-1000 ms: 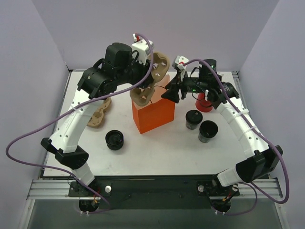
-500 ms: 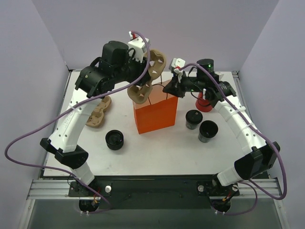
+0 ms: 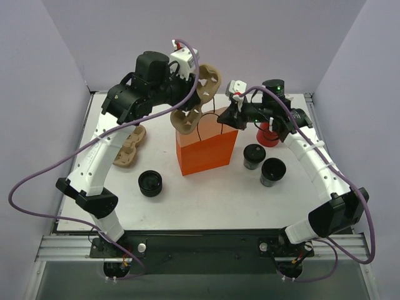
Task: Pack the takeout coffee
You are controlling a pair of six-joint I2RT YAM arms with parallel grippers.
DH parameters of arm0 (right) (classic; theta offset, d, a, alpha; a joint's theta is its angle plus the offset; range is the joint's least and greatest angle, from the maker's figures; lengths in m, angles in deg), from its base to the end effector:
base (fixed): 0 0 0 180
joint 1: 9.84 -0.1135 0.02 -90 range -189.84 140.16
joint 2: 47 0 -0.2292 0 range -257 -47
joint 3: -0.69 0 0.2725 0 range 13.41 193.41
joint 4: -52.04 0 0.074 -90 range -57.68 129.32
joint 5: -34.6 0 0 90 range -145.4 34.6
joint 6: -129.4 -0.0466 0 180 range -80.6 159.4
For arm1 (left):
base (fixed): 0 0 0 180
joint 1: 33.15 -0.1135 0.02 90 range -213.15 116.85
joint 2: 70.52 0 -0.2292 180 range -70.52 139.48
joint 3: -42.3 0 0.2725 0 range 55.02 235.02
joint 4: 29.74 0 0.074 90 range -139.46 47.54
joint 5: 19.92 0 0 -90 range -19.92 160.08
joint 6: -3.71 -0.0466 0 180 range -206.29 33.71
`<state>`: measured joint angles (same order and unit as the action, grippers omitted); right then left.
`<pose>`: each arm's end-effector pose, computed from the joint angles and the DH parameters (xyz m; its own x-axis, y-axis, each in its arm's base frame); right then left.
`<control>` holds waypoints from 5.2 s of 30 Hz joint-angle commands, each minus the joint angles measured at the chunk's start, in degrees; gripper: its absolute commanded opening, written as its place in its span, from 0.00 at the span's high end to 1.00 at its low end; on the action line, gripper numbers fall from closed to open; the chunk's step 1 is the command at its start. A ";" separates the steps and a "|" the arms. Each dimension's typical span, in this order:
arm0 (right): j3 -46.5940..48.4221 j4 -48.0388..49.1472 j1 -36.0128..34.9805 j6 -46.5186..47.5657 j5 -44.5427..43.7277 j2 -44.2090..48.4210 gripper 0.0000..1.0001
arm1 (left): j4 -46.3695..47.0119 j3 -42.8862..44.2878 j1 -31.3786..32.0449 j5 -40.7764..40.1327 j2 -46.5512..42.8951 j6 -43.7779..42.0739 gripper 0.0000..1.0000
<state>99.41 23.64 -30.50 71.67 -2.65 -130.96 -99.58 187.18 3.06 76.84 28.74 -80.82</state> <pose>0.3226 0.1613 0.3868 0.3139 -0.2270 -0.9219 -0.9104 0.2037 -0.3601 0.2849 -0.2154 0.4851 -0.3937 0.1709 -0.9032 0.6386 0.7576 -0.1350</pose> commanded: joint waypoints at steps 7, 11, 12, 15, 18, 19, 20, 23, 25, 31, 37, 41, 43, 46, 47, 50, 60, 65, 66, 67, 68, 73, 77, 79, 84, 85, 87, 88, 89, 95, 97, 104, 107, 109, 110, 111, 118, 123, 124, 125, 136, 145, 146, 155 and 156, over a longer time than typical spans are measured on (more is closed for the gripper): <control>-0.65 1.53 0.54 4.82 5.61 3.63 1.00 | 3.86 -0.67 0.00 7.21 0.58 -1.17 0.73; -1.97 2.23 0.63 5.61 6.57 4.42 1.00 | 3.78 -0.94 -0.08 7.12 1.54 -1.78 0.74; -2.32 2.15 0.63 6.04 6.66 4.68 1.00 | 3.77 -1.11 -0.17 7.12 1.72 -1.87 0.74; -4.60 2.76 0.63 7.54 5.96 6.09 1.00 | 3.86 -1.11 -0.35 7.30 1.81 -1.96 0.75; -6.45 2.85 1.15 8.68 6.31 6.79 1.00 | 3.69 -1.37 -0.78 7.12 1.02 -2.05 0.75; -6.80 2.94 1.24 9.38 6.22 7.40 1.00 | 3.86 -1.72 -1.31 7.12 0.58 -1.96 0.75; -7.15 3.37 1.33 9.48 6.22 7.67 1.00 | 4.12 -2.16 -1.75 7.30 -0.03 -1.70 0.75; -7.95 4.08 1.50 9.65 6.49 8.11 1.00 | 4.74 -3.40 -3.25 8.79 -0.47 -0.91 0.75; -8.47 4.34 1.51 9.74 6.92 8.38 1.00 | 4.83 -3.40 -3.25 9.23 -0.21 -0.73 0.75; -10.75 8.90 1.77 8.95 8.16 9.96 1.00 | 5.00 -4.89 -2.63 10.90 0.93 -0.90 0.75; -12.43 13.65 1.33 5.61 6.49 10.75 1.00 | 4.74 -5.42 -0.88 11.52 0.76 -1.43 0.76; -12.52 14.36 1.51 5.08 5.87 10.66 1.00 | 4.74 -2.36 -0.79 9.24 0.58 -0.99 0.76; -12.52 14.71 1.68 5.00 5.96 10.75 1.00 | 5.26 -0.94 -0.87 8.97 0.49 -0.56 0.76; -12.52 15.24 1.94 4.99 6.22 10.84 1.00 | 6.14 0.21 -0.87 11.15 0.23 0.15 0.76; -12.87 15.24 1.95 4.73 6.40 11.10 1.00 | 6.15 -0.23 -0.87 11.43 0.23 0.06 0.76; -13.92 18.23 2.12 3.50 6.92 11.45 1.00 | 6.41 -1.90 -0.96 12.74 0.32 -0.55 0.76; -15.68 21.04 2.12 1.92 6.49 12.33 1.00 | 7.29 -6.12 -0.53 17.84 1.28 -1.17 0.78; -16.12 20.96 2.12 1.83 6.31 12.68 1.00 | 6.94 -8.58 -0.26 16.18 1.20 -2.48 0.78; -16.12 20.96 2.12 1.83 6.31 12.68 1.00 | 6.94 -8.93 -0.17 16.00 1.20 -2.57 0.78; -16.30 21.04 2.12 1.83 6.14 12.77 1.00 | 7.02 -9.46 -0.17 15.91 1.11 -2.66 0.78; -16.39 21.04 2.12 1.74 6.05 12.77 1.00 | 6.85 -9.90 -0.08 15.56 1.19 -2.75 0.78; -16.83 21.57 2.12 1.39 6.05 12.86 1.00 | 6.76 -12.10 0.44 14.24 1.28 -3.98 0.79; -17.26 21.57 1.95 1.13 5.70 12.95 1.00 | 7.55 -11.23 0.88 13.89 1.72 -3.89 0.79; -17.44 21.75 2.03 1.04 5.43 13.21 1.00 | 7.46 -10.17 0.97 12.93 2.34 -3.28 0.80; -17.97 21.66 2.03 1.13 4.91 13.39 1.00 | 9.22 -6.39 1.58 12.66 2.87 -1.08 0.81; -18.14 21.92 2.03 1.04 4.82 13.56 1.00 | 9.40 -6.04 1.76 12.66 2.95 -0.82 0.81; -18.41 22.27 2.03 0.69 4.82 13.48 1.00 | 9.40 -5.60 2.11 12.66 3.22 -0.73 0.81; -18.50 22.27 2.03 0.69 4.82 13.48 1.00 | 9.40 -5.68 2.29 12.66 3.30 -0.73 0.81; -18.41 22.62 2.03 0.43 4.82 13.56 1.00 | 9.14 -5.94 2.38 12.66 3.22 -0.82 0.81; -18.50 23.59 1.95 -0.28 4.29 13.30 1.00 | 10.09 -9.64 2.90 12.57 1.82 -1.17 0.81; -18.50 23.94 1.95 -0.63 4.20 13.21 1.00 | 10.63 -10.16 3.17 12.40 1.64 -1.17 0.81; -18.41 24.91 1.94 -1.51 3.67 13.12 1.00 | 11.33 -10.08 3.43 12.92 1.20 -1.43 0.81; -18.93 26.75 1.86 -3.08 3.76 13.39 1.00 | 11.95 -10.08 3.43 13.10 1.37 -0.91 0.81; -19.90 28.68 1.95 -4.06 4.03 13.48 1.00 | 11.51 -9.99 3.43 12.40 1.63 -0.99 0.81; -19.99 29.04 1.95 -4.58 3.68 13.65 1.00 | 10.90 -10.08 3.43 10.83 1.64 -0.99 0.82; -20.25 29.56 1.95 -5.37 3.76 13.74 1.00 | 10.54 -10.34 3.43 10.20 1.64 -1.08 0.82; -20.25 33.00 1.95 -14.77 1.75 15.32 0.64 | 8.87 -11.40 3.43 6.51 1.19 -1.17 0.82; -18.85 30.29 1.95 -34.25 -7.56 18.22 0.59 | 7.99 -12.10 3.43 4.40 1.20 -0.99 0.82; -18.24 24.96 1.86 -35.68 -9.40 18.66 0.58 | 7.99 -12.36 3.43 4.14 1.02 -1.08 0.82; -16.84 22.13 1.77 -36.92 -12.29 19.36 0.57 | 7.91 -12.71 3.43 4.13 1.02 -0.99 0.82; -3.55 -5.76 -7.62 -75.05 -44.38 21.29 0.52 | 8.43 -15.44 3.43 3.96 -1.00 -0.91 0.82; -4.80 -7.08 -15.45 -87.73 -58.62 19.55 0.48 | 9.57 -17.28 3.43 4.49 -1.88 -0.11 0.82; -4.26 -7.78 -15.63 -87.73 -59.60 19.10 0.48 | 9.40 -17.20 3.43 4.31 -1.71 0.06 0.82; 0.31 -8.93 -15.98 -89.39 -63.03 12.95 0.48 | 8.87 -16.76 3.43 2.11 -1.00 0.32 0.82; 0.40 -8.84 -16.16 -89.75 -63.21 12.77 0.48 | 8.70 -16.67 3.43 2.11 -0.91 0.33 0.82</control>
<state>96.87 14.77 -45.96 -15.16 -62.10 -117.71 -91.41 169.89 6.18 79.73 28.98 -81.19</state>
